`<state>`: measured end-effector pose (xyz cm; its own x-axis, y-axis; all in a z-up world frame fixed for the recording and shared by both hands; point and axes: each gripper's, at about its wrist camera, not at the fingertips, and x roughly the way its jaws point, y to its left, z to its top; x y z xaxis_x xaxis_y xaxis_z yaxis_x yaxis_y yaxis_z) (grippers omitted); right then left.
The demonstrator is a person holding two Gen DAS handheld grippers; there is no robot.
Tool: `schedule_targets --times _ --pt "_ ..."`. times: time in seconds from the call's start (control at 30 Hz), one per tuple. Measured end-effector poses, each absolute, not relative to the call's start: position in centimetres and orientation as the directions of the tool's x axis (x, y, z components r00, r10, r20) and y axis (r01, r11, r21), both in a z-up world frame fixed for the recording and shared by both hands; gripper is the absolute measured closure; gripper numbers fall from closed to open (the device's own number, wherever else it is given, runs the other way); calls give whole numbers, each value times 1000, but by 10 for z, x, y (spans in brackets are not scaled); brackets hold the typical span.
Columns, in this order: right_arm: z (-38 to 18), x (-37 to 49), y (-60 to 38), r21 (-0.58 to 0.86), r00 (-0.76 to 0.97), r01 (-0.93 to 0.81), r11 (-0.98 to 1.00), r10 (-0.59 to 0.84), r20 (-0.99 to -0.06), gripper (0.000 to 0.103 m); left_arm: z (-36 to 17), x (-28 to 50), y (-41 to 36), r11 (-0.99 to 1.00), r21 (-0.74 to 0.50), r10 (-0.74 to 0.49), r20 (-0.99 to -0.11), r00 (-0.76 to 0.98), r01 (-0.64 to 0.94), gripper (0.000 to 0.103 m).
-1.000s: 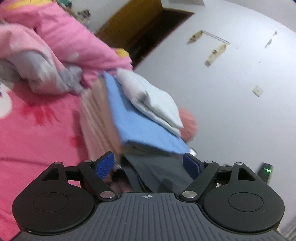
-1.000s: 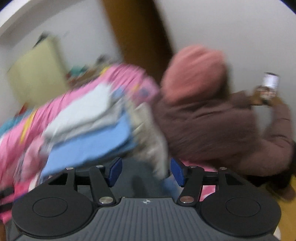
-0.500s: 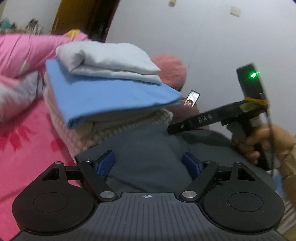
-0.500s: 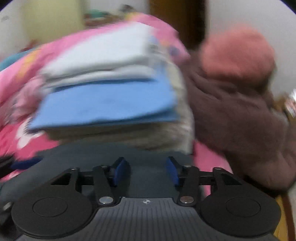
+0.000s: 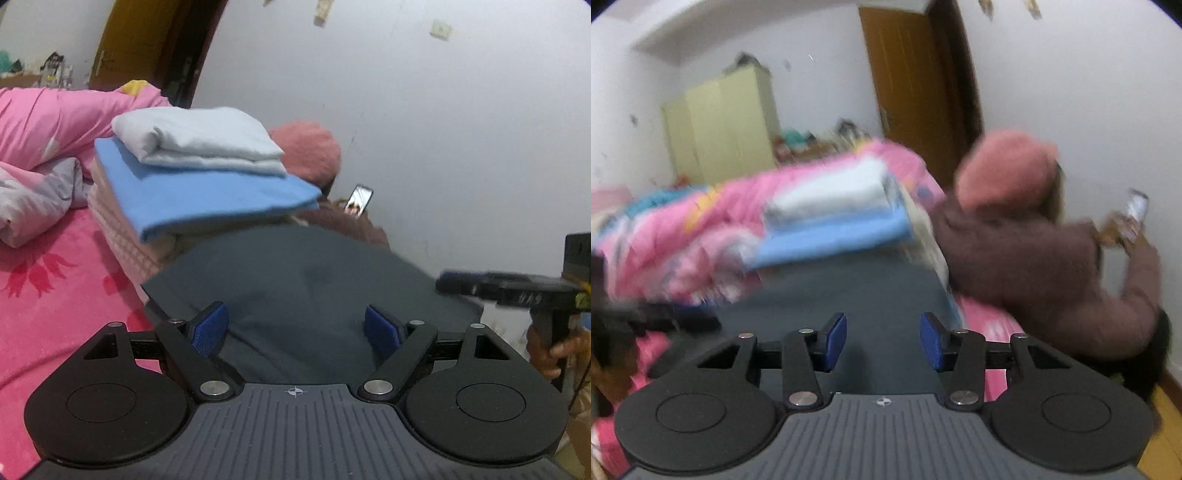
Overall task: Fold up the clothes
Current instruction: 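Open both grippers and release the trousers on top of the stack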
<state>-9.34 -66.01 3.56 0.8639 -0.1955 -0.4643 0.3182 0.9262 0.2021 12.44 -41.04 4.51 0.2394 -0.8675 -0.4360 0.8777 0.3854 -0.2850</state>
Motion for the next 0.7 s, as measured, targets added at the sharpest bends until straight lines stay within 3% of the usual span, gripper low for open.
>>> schedule_targets --times 0.07,0.17,0.37,0.43,0.5,0.6,0.7 --pt "23 -112 -670 235 838 418 877 -272 -474 56 44 120 -408 392 -272 -864 -437 250 879 21" --pt "26 -146 -674 326 846 483 813 -337 -414 56 49 113 -398 386 -257 -873 -414 260 886 21" --pt "36 -175 -638 426 902 413 805 -298 -311 55 57 85 -377 368 -245 -887 -380 260 897 13" --pt "31 -180 -609 407 920 374 834 -280 -273 54 54 73 -365 359 -258 -890 -384 246 897 4" --pt "23 -180 -580 365 923 361 858 -271 -274 52 49 60 -352 362 -262 -884 -400 241 894 3" --pt "3 -184 -534 314 910 375 872 -282 -304 44 40 41 -333 393 -235 -862 -431 267 889 1" --pt "-18 -194 -499 315 892 414 854 -313 -326 23 32 24 -316 441 -206 -835 -451 315 874 0"
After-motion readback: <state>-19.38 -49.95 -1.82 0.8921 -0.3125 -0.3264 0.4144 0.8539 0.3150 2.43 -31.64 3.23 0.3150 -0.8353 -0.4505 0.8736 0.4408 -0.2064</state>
